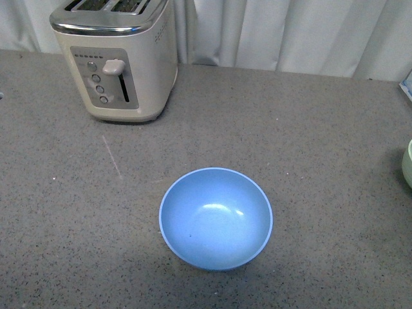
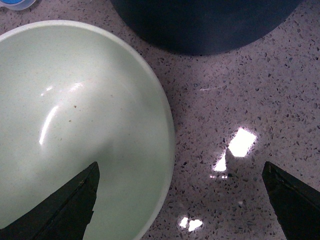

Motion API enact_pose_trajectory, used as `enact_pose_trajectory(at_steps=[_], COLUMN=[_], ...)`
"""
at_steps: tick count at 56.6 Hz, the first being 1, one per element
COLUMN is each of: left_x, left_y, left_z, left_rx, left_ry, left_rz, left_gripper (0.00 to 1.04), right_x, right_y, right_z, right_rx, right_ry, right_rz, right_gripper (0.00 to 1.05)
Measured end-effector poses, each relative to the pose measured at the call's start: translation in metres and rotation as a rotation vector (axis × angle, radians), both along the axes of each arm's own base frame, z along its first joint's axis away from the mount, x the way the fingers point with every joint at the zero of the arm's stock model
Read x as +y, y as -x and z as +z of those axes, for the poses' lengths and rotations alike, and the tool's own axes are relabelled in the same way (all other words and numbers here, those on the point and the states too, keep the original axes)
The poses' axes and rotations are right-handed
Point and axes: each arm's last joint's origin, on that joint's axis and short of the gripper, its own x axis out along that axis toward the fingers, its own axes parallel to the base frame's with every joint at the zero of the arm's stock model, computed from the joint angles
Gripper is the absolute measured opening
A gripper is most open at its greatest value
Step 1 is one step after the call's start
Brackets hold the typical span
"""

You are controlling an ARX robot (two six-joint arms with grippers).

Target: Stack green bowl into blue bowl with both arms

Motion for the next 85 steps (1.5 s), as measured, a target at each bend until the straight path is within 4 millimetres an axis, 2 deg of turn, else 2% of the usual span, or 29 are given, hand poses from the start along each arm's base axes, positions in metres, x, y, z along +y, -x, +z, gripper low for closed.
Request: enact_pose_trajectory(at_steps=[44, 65, 68, 78, 85], left_x=[0.0, 0.0, 0.0, 0.0, 0.0], left_y=[0.0, 0.0, 0.0, 0.0, 0.0], left_z=[0.0, 0.0, 0.0, 0.0, 0.0], left_rx=[0.0, 0.0, 0.0, 0.0, 0.0], left_ry=[0.0, 0.0, 0.0, 0.0, 0.0], left_rz=[0.0, 0.0, 0.0, 0.0, 0.0], left_gripper=[0.98, 0.98, 0.98, 0.98, 0.98], right_x=[-0.003, -0.005, -0.006, -0.008, -0.007], right_y=[-0.044, -0.047, -0.047, -0.037, -0.031], right_z=[-0.009, -0.023, -0.023, -0.028, -0.026], right_rx=[0.012, 0.021, 0.021, 0.057, 0.06], right_ry=[0.034, 0.034, 0.045, 0.076, 0.091], right_rz=[0.081, 0.087, 0.08, 0.049, 0.039], right_gripper=[0.96, 0.96, 0.9, 0.53, 0.37])
